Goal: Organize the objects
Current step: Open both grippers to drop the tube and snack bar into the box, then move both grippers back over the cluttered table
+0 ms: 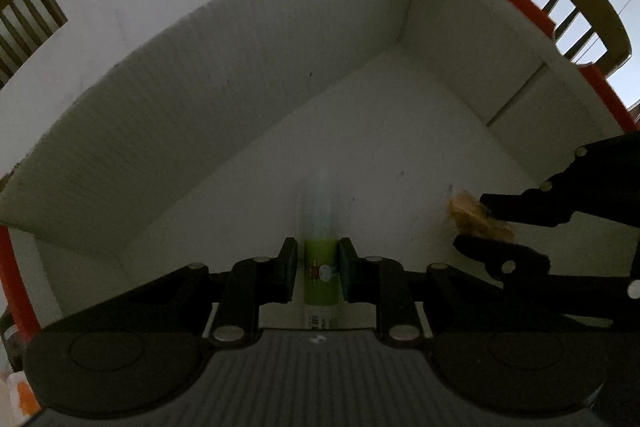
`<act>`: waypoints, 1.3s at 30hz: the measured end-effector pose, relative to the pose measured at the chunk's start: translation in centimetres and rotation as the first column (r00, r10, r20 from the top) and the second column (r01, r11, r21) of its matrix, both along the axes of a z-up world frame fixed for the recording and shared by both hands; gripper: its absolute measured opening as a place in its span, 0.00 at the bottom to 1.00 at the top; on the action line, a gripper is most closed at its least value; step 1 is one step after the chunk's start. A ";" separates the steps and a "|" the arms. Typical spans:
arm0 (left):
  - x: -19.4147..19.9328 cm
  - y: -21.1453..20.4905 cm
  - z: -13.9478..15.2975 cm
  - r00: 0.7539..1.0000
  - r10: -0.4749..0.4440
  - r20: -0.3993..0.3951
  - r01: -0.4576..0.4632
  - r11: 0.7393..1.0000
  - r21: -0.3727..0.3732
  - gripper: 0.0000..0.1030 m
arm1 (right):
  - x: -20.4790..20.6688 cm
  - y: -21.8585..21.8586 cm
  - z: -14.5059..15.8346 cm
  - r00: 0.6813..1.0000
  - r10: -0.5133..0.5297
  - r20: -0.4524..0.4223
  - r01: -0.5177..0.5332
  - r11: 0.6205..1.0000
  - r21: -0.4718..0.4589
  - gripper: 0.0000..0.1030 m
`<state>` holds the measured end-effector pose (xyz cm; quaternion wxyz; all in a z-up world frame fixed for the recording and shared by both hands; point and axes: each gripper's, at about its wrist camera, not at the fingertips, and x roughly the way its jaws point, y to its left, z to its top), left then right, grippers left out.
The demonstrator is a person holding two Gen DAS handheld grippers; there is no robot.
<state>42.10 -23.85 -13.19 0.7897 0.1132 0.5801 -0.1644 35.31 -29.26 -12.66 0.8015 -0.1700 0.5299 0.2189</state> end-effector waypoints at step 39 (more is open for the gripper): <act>-12.1 9.7 11.5 0.904 0.166 0.395 -0.119 0.983 -0.143 0.20 | -3.4 0.3 2.5 0.955 -0.139 0.264 0.151 0.988 -0.027 0.65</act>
